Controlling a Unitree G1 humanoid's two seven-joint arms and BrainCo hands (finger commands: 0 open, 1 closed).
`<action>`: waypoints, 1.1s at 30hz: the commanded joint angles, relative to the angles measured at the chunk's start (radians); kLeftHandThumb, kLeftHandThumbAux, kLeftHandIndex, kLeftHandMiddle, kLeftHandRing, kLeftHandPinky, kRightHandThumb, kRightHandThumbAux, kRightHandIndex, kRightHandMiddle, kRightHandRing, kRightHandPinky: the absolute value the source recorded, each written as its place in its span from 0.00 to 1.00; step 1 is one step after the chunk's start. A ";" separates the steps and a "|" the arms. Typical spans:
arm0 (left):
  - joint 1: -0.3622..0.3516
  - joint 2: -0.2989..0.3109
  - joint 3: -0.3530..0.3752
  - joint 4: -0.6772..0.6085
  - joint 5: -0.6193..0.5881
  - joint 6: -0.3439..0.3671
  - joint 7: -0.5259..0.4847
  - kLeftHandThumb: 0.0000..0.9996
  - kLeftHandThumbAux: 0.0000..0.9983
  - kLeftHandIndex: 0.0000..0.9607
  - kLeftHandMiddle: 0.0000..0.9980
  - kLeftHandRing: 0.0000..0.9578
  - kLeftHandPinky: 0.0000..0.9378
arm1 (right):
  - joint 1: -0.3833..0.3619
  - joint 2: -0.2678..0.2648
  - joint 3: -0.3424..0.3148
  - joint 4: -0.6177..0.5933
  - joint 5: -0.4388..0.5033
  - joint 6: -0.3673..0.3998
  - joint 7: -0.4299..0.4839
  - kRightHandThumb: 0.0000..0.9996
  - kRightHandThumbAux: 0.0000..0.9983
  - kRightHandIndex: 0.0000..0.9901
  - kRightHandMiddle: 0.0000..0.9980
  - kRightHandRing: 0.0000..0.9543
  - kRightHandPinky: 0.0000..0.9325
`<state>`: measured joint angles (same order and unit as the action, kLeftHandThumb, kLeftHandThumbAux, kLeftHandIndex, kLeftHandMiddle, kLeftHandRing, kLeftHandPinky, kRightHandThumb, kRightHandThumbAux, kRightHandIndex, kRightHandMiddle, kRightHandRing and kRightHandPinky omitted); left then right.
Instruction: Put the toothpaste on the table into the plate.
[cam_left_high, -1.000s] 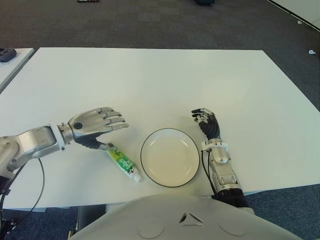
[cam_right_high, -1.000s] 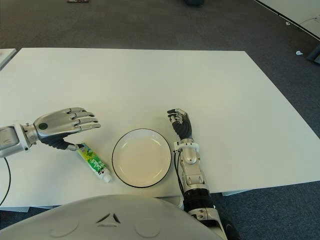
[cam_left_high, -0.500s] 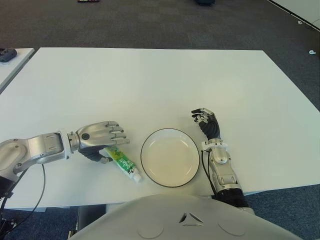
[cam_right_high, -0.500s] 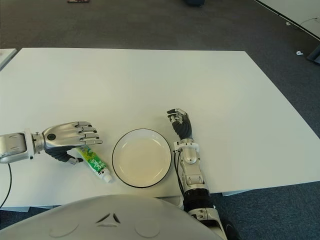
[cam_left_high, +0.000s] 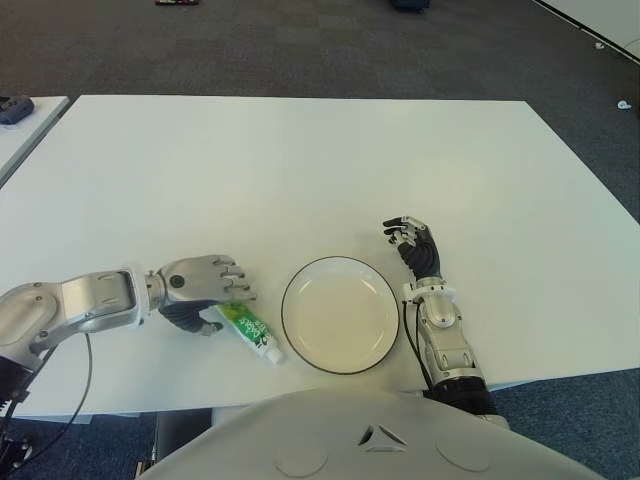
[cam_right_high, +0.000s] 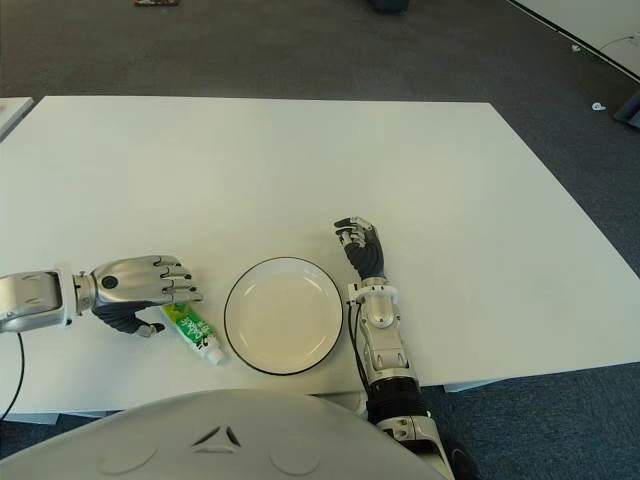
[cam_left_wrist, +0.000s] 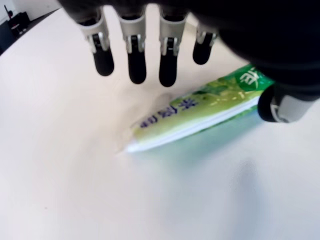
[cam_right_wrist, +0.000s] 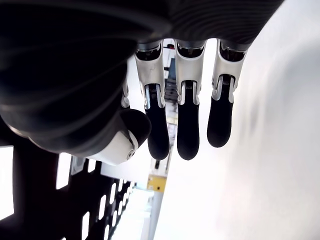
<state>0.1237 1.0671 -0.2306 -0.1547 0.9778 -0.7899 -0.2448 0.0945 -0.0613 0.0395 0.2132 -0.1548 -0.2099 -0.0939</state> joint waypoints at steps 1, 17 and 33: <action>0.006 -0.002 -0.026 0.002 -0.031 0.012 -0.071 0.44 0.34 0.08 0.17 0.15 0.17 | 0.000 -0.002 -0.004 -0.008 -0.003 0.007 -0.004 0.71 0.74 0.42 0.40 0.41 0.44; 0.011 -0.003 -0.057 -0.058 -0.052 0.057 -0.228 0.37 0.31 0.02 0.10 0.08 0.12 | -0.002 -0.002 -0.006 -0.008 0.004 0.004 0.001 0.71 0.74 0.42 0.40 0.41 0.45; -0.038 -0.065 -0.137 0.006 0.035 0.089 -0.215 0.39 0.31 0.06 0.12 0.10 0.13 | 0.002 0.000 -0.009 -0.015 0.003 0.000 -0.003 0.71 0.74 0.42 0.41 0.42 0.45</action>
<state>0.0625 1.0352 -0.3161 -0.2109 0.9380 -0.7131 -0.4613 0.0957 -0.0615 0.0349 0.1985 -0.1542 -0.2098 -0.0941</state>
